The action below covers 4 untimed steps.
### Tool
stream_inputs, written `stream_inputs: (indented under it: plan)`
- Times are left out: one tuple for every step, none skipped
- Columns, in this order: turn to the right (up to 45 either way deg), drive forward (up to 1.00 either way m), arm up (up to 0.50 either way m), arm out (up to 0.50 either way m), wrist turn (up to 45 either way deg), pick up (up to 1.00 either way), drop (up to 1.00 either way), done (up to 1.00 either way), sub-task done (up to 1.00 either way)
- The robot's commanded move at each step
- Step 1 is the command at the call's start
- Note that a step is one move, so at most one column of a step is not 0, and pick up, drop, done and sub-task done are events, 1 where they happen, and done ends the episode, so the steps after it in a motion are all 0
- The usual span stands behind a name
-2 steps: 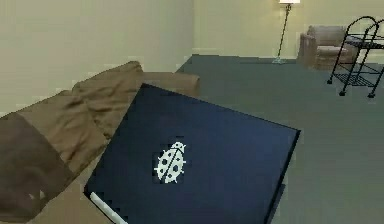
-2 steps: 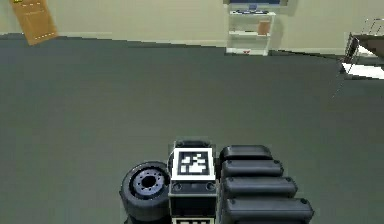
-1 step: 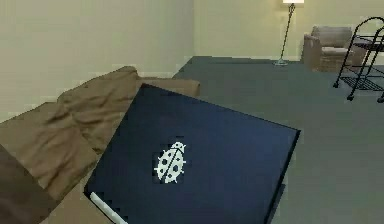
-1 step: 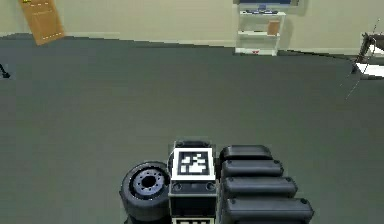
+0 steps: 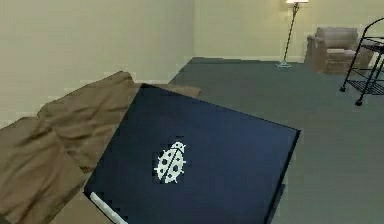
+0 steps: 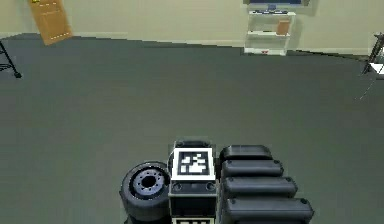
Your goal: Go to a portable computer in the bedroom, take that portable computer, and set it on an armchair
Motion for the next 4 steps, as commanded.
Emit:
stream_inputs:
  plan:
    - [45.0, 0.0, 0.0, 0.0, 0.0, 0.0, 0.0, 0.0, 0.0]
    - [45.0, 0.0, 0.0, 0.0, 0.0, 0.0, 0.0, 0.0, 0.0]
    - [12.0, 0.0, 0.0, 0.0, 0.0, 0.0, 0.0, 0.0, 0.0]
    - [0.0, 0.15, 0.0, 0.0, 0.0, 0.0, 0.0, 0.0, 0.0]
